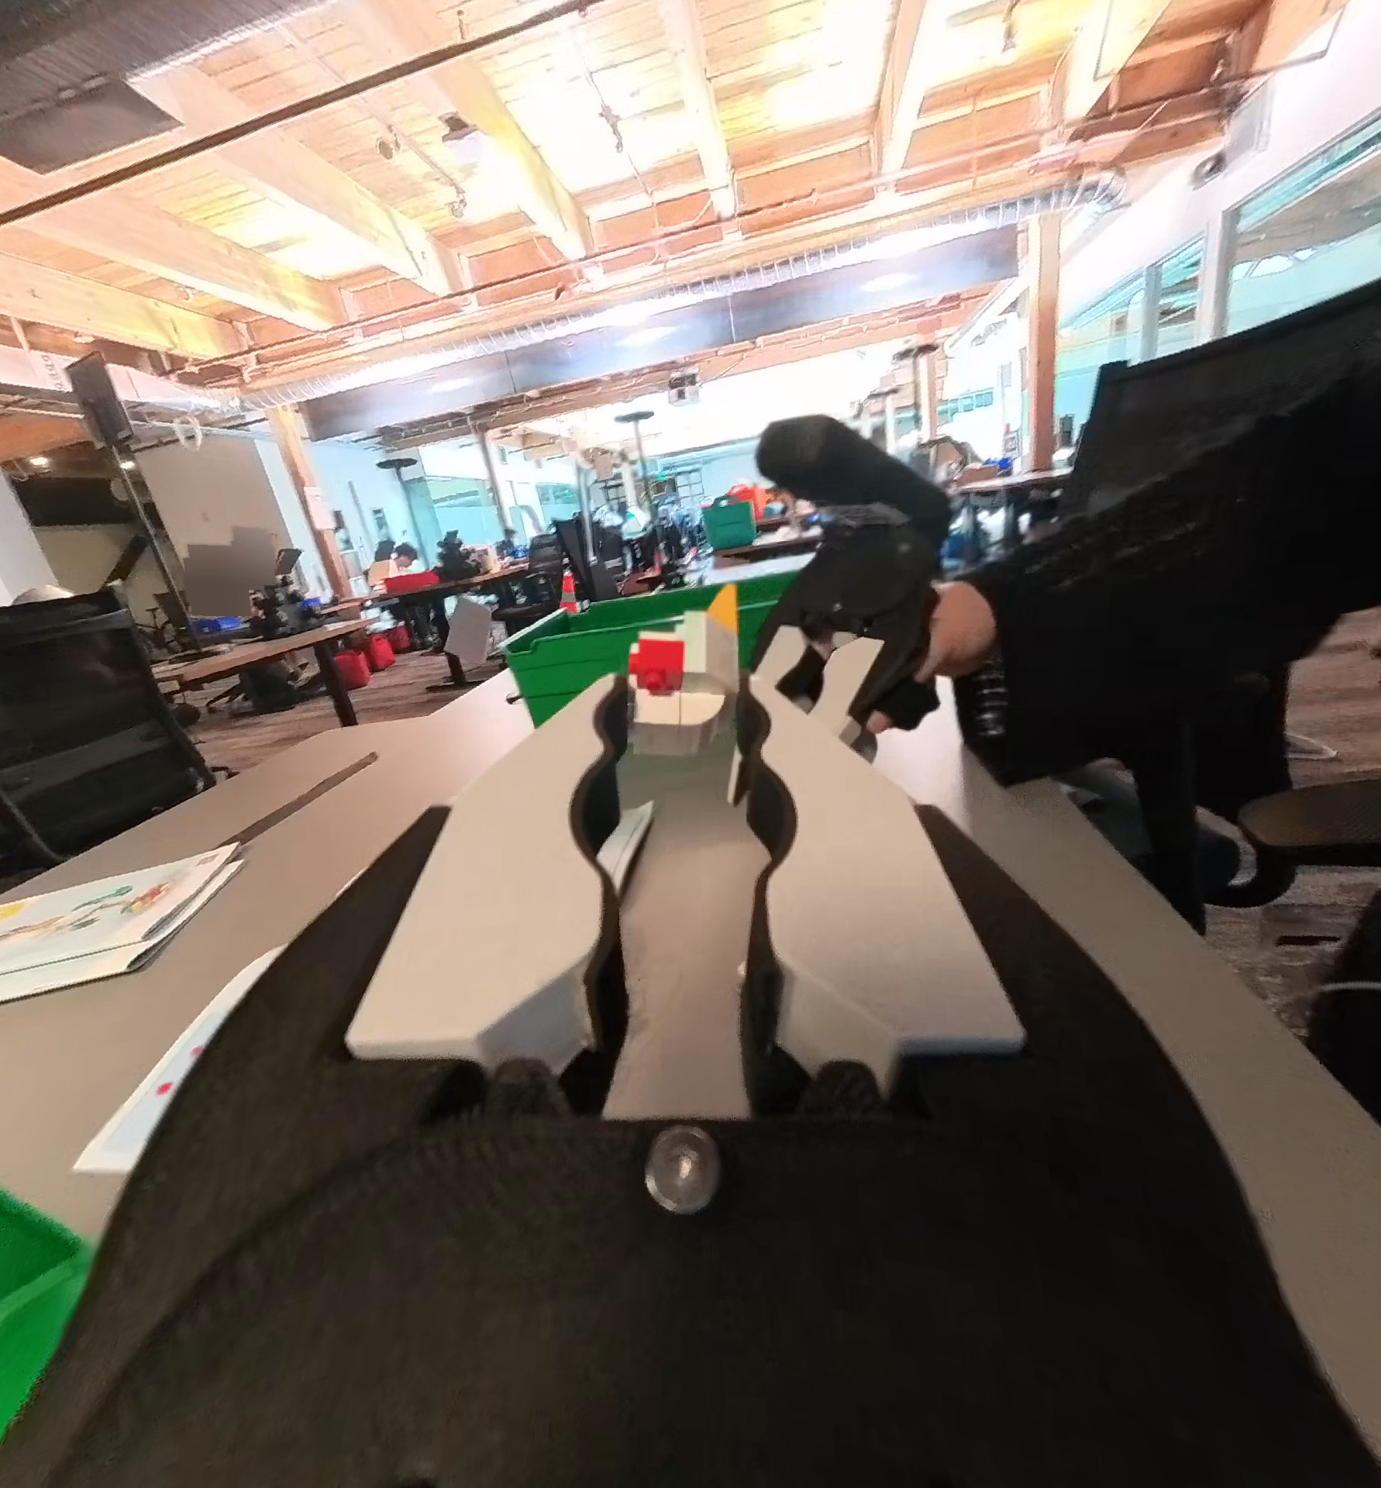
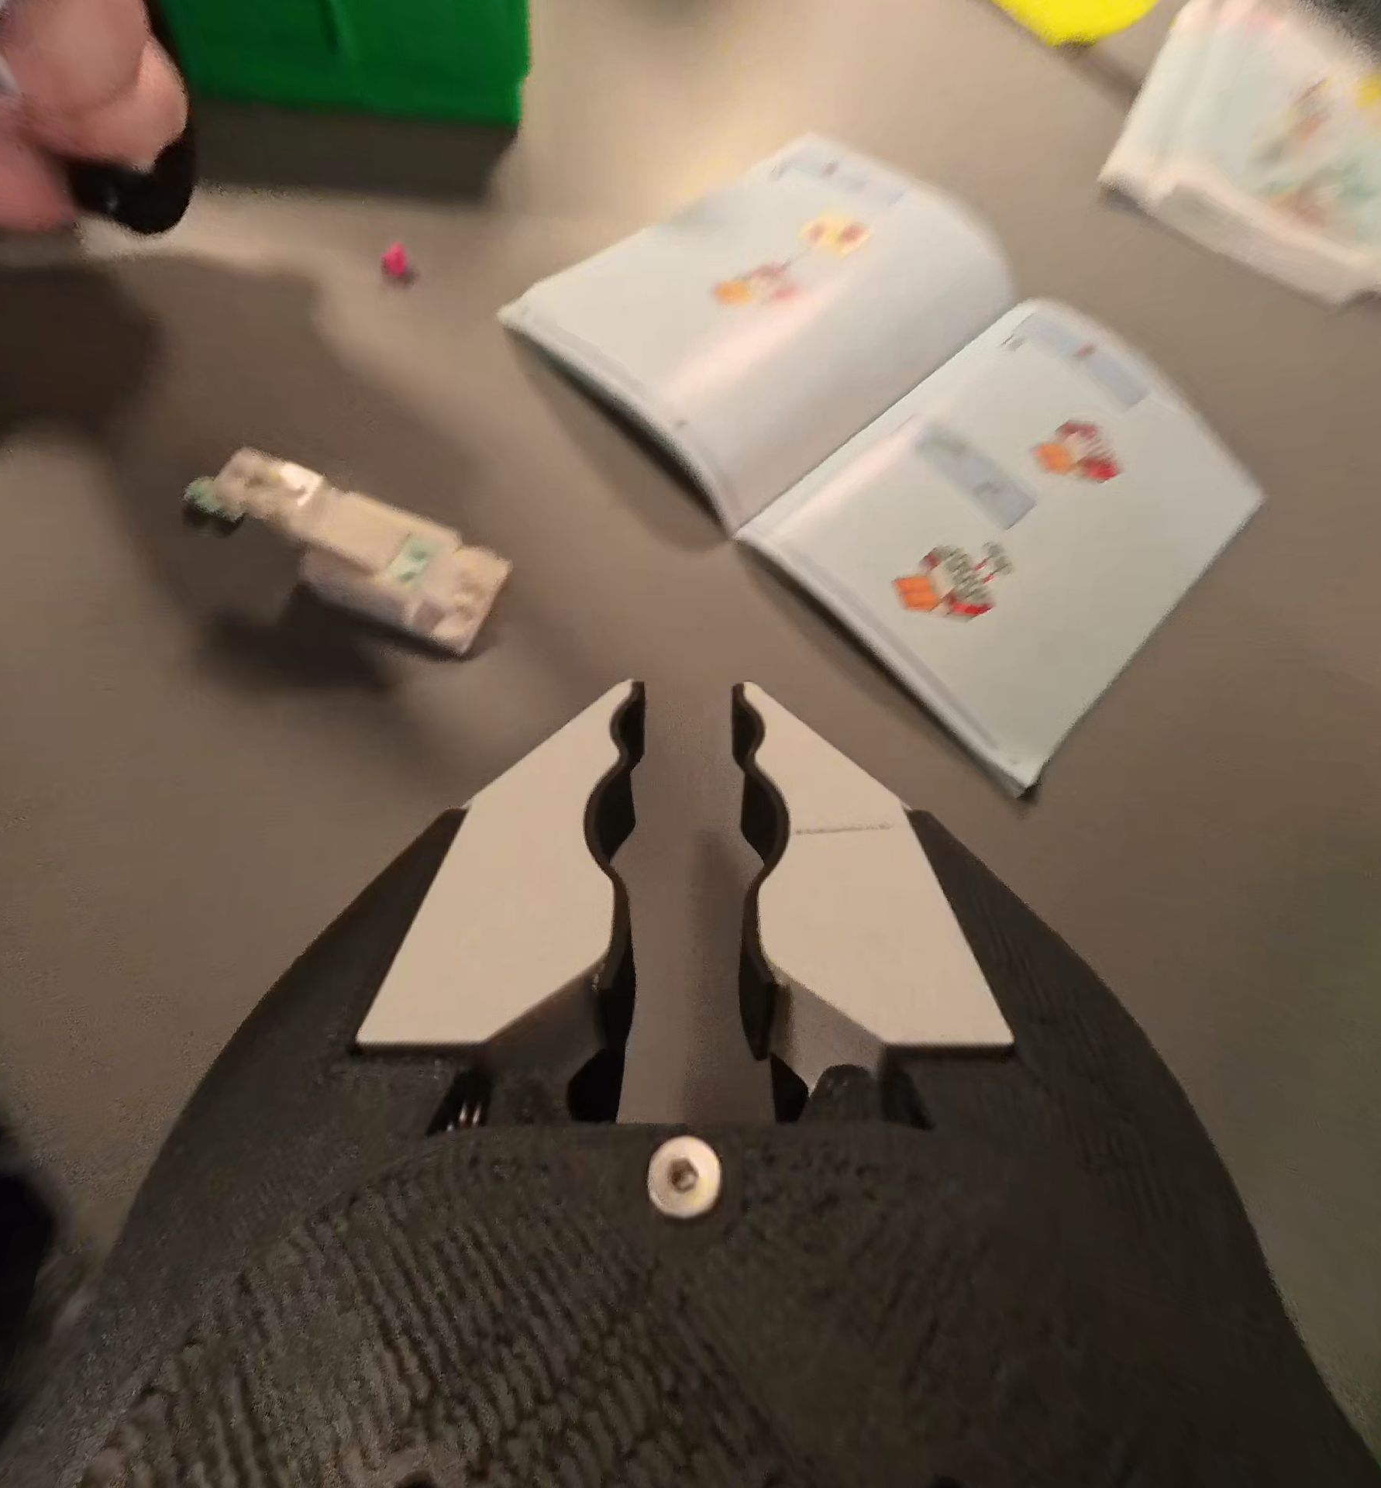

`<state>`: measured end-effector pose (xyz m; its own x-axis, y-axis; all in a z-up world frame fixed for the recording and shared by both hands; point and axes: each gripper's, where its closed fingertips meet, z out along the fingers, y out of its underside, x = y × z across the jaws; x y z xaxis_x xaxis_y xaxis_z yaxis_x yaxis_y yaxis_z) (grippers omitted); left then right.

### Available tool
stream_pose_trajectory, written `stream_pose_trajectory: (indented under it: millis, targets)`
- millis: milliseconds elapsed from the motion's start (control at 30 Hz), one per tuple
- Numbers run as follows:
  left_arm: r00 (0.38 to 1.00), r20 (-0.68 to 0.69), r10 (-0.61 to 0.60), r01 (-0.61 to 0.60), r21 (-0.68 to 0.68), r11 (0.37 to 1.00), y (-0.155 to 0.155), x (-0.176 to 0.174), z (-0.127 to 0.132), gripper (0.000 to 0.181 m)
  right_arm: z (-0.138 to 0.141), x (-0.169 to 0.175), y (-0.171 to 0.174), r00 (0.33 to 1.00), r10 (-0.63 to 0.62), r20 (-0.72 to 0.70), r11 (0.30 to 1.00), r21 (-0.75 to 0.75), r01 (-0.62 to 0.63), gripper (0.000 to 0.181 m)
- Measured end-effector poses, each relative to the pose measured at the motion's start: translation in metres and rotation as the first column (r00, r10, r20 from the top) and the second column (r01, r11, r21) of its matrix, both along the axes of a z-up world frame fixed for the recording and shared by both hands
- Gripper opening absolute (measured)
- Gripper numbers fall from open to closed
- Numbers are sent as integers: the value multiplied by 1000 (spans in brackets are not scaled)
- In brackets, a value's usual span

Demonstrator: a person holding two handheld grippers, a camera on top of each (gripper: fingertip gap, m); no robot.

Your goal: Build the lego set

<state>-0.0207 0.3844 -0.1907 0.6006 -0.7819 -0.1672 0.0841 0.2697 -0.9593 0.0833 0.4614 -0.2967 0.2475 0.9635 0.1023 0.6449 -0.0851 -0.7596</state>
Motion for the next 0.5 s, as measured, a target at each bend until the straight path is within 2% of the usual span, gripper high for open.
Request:
stream_pose_trajectory:
  millis: [67, 133, 233, 333, 400, 500]
  targets:
    - [997, -55, 61, -61, 1, 998, 7, 0, -7, 26, 8, -5, 19, 990, -55, -128, 989, 128, 71, 19]
    - [974, -142, 175, -174, 20, 985, 19, -4, -16, 25, 21, -6, 39, 960, -101, -260, 947, 270, 173, 19]
    - [882, -324, 342, -320, 121, 940, 33, -10, -34, 26, 46, -2, 62, 911, -125, -393, 809, 491, 323, 13]
    - [776, -456, 435, -378, 216, 900, 42, -11, -49, 26, 59, -6, 71, 897, -106, -428, 673, 634, 382, 10]
    - [728, -512, 457, -378, 256, 890, 44, -10, -57, 26, 63, -10, 75, 907, -105, -409, 599, 702, 385, 8]
    - [682, -553, 478, -370, 303, 878, 45, -8, -62, 26, 65, -13, 76, 911, -90, -403, 577, 724, 378, 6]
